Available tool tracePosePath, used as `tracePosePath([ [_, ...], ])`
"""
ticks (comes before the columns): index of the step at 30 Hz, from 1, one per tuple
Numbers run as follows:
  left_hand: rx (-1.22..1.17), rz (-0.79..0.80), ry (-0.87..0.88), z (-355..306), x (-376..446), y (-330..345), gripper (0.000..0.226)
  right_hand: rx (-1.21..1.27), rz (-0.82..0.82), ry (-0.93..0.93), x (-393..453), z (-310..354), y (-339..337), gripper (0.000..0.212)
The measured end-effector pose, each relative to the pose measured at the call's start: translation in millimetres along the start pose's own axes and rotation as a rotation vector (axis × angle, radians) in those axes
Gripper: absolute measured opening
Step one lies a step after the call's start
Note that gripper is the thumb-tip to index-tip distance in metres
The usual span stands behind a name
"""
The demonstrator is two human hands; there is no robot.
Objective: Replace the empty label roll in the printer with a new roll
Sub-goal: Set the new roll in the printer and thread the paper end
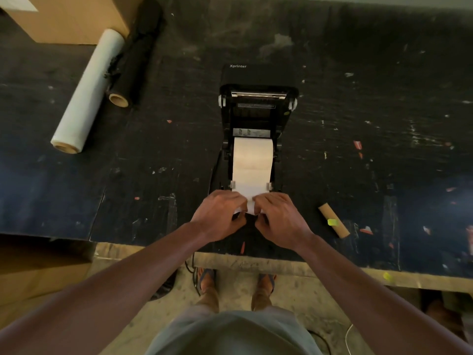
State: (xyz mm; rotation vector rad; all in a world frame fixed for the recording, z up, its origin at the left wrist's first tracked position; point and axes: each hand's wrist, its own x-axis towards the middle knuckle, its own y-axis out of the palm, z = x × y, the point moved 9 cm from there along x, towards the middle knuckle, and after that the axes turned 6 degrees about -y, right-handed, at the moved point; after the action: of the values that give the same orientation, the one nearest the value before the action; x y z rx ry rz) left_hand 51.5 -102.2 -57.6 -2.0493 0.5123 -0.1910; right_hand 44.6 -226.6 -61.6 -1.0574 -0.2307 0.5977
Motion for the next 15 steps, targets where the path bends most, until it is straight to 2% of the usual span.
tracePosePath([
  [6,-0.068,-0.077,-0.002,-1,-23,-5,0.015,0.067,-0.052,0.012,-17,6,1,0.011],
  [10,-0.140,-0.082,-0.080,2,-28,-10,0.024,0.152,-0.035,0.065,-20,2,-1,0.030],
  [12,-0.218,-0.120,-0.149,11,-20,-25,0.025,0.248,-0.125,0.148,-12,-12,-23,0.030],
  [15,-0.376,-0.248,-0.299,34,6,-67,0.014,0.367,-0.386,0.264,8,-38,-83,0.014],
])
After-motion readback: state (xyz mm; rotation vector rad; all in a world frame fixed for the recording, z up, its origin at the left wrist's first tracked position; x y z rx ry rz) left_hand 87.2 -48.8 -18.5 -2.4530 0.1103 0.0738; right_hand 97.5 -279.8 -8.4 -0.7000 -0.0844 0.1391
